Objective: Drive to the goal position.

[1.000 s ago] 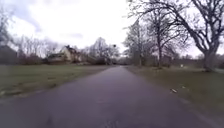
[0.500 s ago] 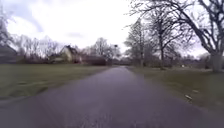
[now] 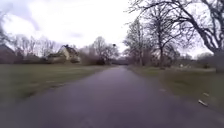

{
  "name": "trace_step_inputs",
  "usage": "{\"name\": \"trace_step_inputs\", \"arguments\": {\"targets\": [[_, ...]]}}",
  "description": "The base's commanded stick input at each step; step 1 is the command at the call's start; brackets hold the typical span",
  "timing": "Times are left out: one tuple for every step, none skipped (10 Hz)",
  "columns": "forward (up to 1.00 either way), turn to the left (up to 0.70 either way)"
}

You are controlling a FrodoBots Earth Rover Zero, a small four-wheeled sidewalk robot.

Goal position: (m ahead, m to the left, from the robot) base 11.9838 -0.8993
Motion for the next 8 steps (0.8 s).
{"name": "trace_step_inputs", "arguments": {"targets": [[1.00, 0.00], [1.00, 0.00], [1.00, 0.00], [1.00, 0.00], [1.00, 0.00], [1.00, 0.00], [1.00, 0.00], [1.00, 0.00]]}}
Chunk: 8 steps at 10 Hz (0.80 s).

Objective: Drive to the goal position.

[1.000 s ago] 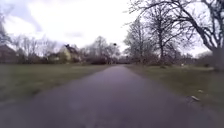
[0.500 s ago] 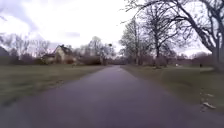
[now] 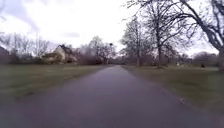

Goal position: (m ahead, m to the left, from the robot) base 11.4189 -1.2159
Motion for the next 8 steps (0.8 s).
{"name": "trace_step_inputs", "arguments": {"targets": [[1.00, 0.00], [1.00, 0.00], [1.00, 0.00], [1.00, -0.08], [1.00, -0.17], [1.00, -0.27], [1.00, -0.36], [1.00, -0.18]]}}
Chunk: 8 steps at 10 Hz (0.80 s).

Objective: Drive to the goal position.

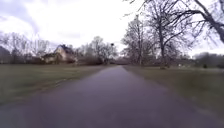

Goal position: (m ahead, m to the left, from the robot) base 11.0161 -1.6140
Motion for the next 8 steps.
{"name": "trace_step_inputs", "arguments": {"targets": [[1.00, 0.00], [1.00, 0.00], [1.00, 0.00], [1.00, 0.00], [1.00, 0.00], [1.00, 0.00], [1.00, 0.00], [1.00, 0.00]]}}
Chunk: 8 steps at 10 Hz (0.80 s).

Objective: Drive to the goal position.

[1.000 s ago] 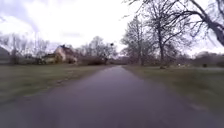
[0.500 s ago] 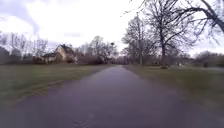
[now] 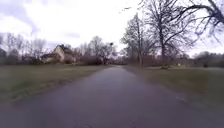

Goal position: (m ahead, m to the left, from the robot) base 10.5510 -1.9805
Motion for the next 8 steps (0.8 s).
{"name": "trace_step_inputs", "arguments": {"targets": [[1.00, 0.00], [1.00, 0.00], [1.00, 0.00], [1.00, 0.00], [1.00, 0.00], [1.00, -0.08], [1.00, -0.40], [1.00, -0.40]]}}
